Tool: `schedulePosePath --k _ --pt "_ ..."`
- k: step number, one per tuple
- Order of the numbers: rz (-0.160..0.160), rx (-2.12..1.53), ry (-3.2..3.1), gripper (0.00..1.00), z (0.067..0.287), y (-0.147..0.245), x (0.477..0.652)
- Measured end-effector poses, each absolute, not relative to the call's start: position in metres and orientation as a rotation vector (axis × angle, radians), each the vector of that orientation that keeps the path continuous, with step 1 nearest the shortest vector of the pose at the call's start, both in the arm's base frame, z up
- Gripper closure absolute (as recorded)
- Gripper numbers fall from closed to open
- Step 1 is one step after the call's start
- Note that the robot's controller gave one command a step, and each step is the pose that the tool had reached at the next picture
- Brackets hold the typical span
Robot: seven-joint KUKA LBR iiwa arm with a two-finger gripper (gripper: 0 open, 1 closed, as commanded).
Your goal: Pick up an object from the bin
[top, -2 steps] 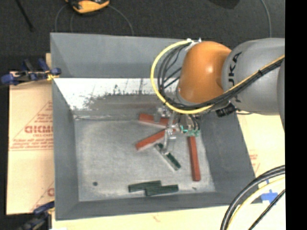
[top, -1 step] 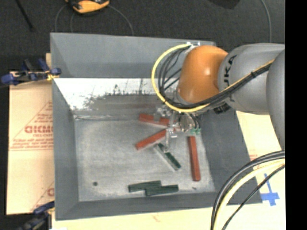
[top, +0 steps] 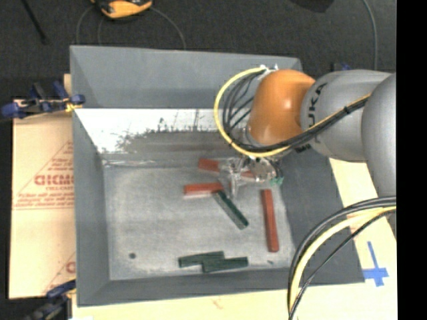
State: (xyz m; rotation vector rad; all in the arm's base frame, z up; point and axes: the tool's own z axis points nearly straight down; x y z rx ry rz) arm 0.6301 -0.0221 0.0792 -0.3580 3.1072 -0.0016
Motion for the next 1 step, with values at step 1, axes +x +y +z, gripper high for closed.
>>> schedulePosePath --k 1 --pt "-0.001 -0.357 3.107 1.0 0.0792 -0.0221 0.6301"
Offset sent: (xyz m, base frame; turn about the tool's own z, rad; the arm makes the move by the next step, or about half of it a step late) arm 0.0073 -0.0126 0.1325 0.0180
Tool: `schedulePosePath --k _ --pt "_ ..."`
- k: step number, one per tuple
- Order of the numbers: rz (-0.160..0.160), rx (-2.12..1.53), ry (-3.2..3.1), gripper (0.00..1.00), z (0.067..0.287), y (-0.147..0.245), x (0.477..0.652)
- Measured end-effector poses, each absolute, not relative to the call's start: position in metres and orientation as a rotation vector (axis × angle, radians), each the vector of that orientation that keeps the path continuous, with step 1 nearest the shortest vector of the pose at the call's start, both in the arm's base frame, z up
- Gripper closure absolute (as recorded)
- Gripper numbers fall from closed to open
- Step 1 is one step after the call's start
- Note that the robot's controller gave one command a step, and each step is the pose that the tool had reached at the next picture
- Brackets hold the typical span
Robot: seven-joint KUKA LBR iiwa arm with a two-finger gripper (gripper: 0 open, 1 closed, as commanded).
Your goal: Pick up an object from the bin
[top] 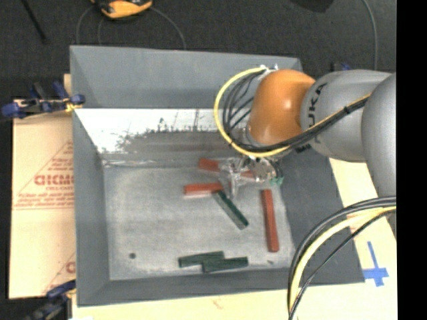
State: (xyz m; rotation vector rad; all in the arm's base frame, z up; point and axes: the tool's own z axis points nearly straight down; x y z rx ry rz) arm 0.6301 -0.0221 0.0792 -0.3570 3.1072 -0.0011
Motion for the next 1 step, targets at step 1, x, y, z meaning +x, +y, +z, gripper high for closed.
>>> schedulePosePath --k 1 --pt "-0.004 -0.322 3.118 1.0 0.2138 -0.0366 0.639"
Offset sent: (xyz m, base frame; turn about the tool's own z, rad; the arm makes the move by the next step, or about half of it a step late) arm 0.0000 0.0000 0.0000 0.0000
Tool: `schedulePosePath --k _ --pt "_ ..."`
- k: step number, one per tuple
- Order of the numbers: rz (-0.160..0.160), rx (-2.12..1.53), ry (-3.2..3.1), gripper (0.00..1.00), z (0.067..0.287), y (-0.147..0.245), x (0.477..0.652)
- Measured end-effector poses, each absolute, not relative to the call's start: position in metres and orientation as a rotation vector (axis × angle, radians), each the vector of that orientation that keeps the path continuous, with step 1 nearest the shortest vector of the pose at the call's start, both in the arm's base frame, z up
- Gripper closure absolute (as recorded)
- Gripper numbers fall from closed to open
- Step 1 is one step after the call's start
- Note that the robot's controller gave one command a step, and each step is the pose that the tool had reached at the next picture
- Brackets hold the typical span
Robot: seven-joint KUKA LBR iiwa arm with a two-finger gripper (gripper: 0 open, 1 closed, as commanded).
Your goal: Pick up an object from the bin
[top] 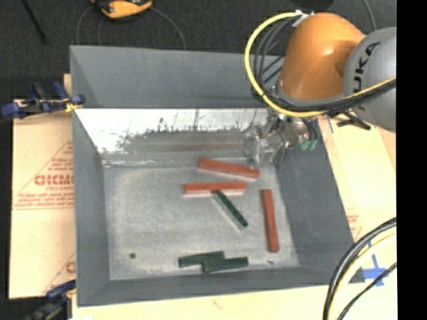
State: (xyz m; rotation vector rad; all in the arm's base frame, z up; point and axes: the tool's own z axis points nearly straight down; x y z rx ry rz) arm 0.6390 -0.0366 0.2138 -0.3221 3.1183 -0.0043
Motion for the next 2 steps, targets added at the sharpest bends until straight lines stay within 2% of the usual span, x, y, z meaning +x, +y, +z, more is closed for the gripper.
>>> schedulePosePath --k 1,2 --pt "-0.001 -0.321 3.12 0.0 0.2131 -0.0357 0.6387" --pt "0.0 -0.321 3.12 0.0 0.2131 -0.0354 0.6387"
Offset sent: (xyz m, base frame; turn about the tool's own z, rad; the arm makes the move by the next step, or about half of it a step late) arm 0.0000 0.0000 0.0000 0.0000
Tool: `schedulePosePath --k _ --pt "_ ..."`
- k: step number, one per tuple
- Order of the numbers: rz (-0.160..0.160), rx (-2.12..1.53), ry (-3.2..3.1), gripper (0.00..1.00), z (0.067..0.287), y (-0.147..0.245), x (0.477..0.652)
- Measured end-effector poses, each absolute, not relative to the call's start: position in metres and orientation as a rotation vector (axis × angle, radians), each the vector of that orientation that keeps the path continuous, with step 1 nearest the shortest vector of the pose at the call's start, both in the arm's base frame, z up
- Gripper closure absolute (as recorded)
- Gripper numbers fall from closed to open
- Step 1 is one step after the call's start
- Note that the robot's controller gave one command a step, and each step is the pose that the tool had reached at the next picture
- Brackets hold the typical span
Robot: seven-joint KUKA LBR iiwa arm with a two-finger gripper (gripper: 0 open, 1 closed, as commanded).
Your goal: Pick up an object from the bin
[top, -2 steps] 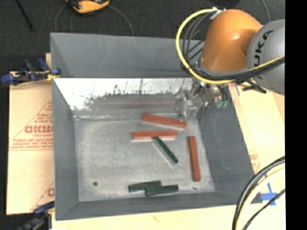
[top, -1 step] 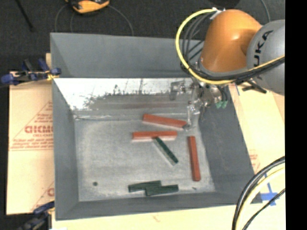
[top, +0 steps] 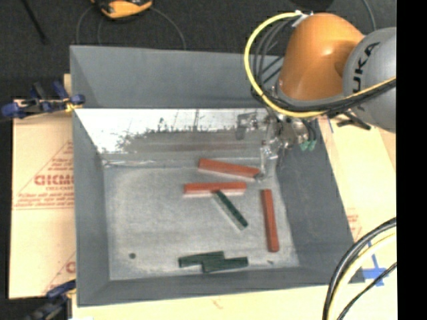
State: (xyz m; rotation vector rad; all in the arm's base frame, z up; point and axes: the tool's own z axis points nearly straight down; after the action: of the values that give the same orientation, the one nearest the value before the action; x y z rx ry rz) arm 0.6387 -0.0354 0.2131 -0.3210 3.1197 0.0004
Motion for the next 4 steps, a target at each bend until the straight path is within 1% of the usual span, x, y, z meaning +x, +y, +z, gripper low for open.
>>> schedulePosePath --k 1,2,3,4 --pt "0.0 -0.314 3.112 0.0 0.168 -0.037 0.641" --pt "-0.004 -0.362 3.111 0.0 0.106 -0.044 0.64" --pt "0.002 -0.299 3.121 1.0 0.077 -0.04 0.613" --pt "0.002 -0.299 3.121 1.0 0.077 -0.04 0.613"
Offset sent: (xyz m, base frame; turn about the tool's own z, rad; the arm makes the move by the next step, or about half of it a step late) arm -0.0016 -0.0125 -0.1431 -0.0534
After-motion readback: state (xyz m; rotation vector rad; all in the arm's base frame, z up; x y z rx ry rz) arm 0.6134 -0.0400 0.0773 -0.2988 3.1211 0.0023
